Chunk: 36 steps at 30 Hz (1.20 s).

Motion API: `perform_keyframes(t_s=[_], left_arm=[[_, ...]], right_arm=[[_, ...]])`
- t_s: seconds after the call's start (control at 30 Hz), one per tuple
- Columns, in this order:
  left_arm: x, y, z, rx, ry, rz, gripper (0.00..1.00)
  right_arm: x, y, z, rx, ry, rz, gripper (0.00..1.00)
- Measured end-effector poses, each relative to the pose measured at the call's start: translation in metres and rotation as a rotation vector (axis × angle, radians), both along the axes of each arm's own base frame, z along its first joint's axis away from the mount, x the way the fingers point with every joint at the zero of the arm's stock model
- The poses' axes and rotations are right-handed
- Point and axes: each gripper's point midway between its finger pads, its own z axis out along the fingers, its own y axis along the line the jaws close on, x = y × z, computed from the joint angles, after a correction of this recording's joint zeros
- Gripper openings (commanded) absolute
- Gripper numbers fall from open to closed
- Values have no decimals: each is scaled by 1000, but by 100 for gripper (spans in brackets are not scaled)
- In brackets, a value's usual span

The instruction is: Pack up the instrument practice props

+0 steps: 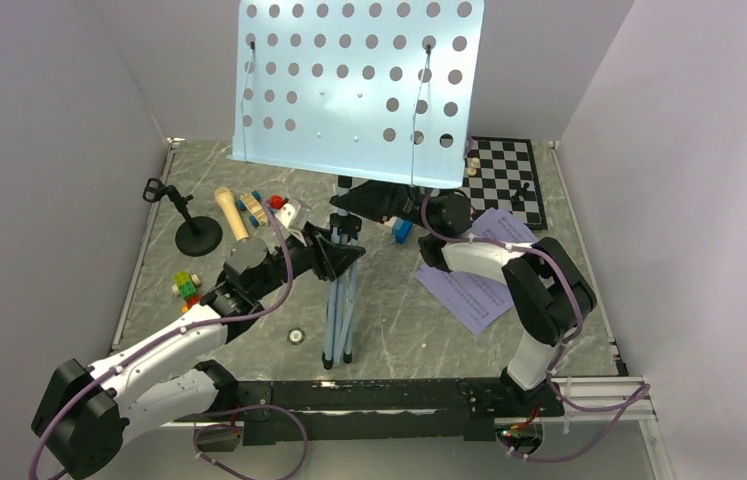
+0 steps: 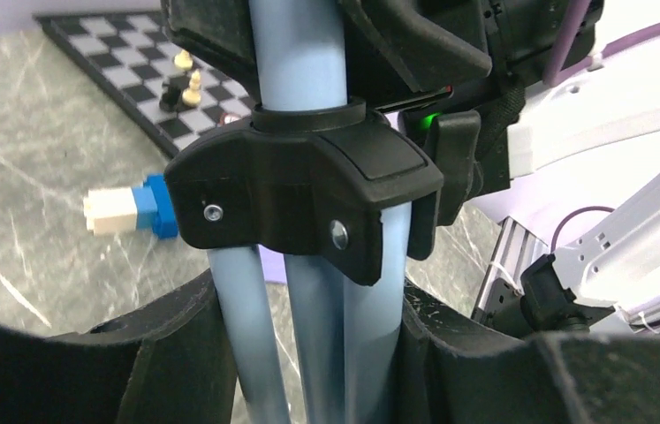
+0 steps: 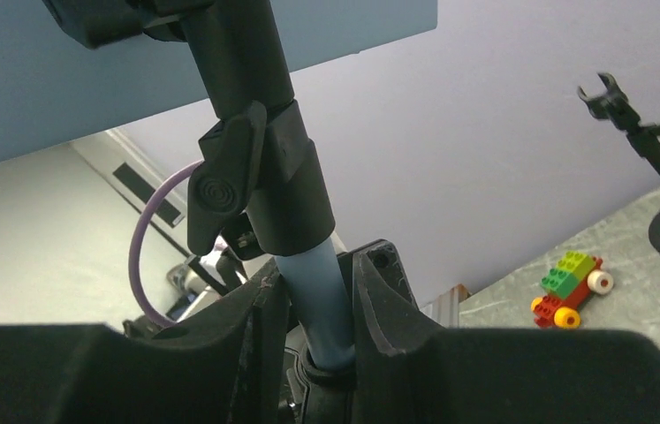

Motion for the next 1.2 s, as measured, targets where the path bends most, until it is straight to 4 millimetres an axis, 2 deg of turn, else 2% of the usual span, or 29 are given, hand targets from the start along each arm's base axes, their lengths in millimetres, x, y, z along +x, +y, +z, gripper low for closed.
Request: perform_keyframes(t_s=[0.2, 0.47, 0.53, 0.6, 0.83, 1.07, 1.2], left_arm=[[1, 1, -33, 27, 160, 45, 0], [6, 10, -106, 77, 349, 145, 0], [6, 11, -120, 94, 381, 157, 0], [6, 10, -125, 101, 388, 161, 0], [15, 2, -130, 86, 379, 180, 0], [19, -1, -157, 106, 460, 203, 0], [18, -3, -165, 113, 484, 206, 0]], right_arm=[[16, -2, -41, -44, 160, -26, 0], [37, 4, -127, -175, 399, -40, 0], [39, 5, -141, -201, 436, -44, 0], [41, 4, -149, -215, 454, -48, 0], [50, -1, -155, -212, 455, -69, 0], [59, -3, -189, -242, 538, -77, 0], [60, -5, -200, -255, 567, -82, 0]])
